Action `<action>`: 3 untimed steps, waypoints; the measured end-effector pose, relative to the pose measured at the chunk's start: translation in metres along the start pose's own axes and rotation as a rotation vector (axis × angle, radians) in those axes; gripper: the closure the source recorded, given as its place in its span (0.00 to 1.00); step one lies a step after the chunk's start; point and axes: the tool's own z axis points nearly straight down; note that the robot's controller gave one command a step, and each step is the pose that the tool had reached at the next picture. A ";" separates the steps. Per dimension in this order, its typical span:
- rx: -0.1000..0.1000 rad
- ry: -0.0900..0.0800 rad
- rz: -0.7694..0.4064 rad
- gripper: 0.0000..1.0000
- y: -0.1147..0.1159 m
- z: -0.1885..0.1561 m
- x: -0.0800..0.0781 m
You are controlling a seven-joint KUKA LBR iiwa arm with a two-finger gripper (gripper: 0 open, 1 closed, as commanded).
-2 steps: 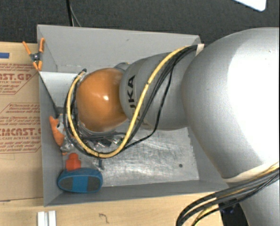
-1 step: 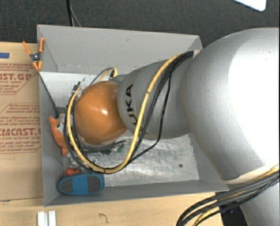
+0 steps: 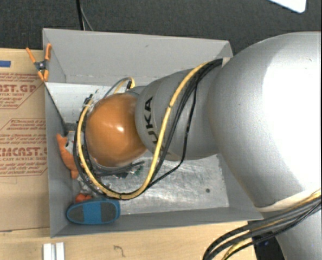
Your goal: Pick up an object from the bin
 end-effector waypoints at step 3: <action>-0.024 0.009 -0.486 1.00 -0.029 -0.015 -0.016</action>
Offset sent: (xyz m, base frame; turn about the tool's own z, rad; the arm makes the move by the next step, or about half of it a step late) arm 0.0326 -0.0010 0.0154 -0.4885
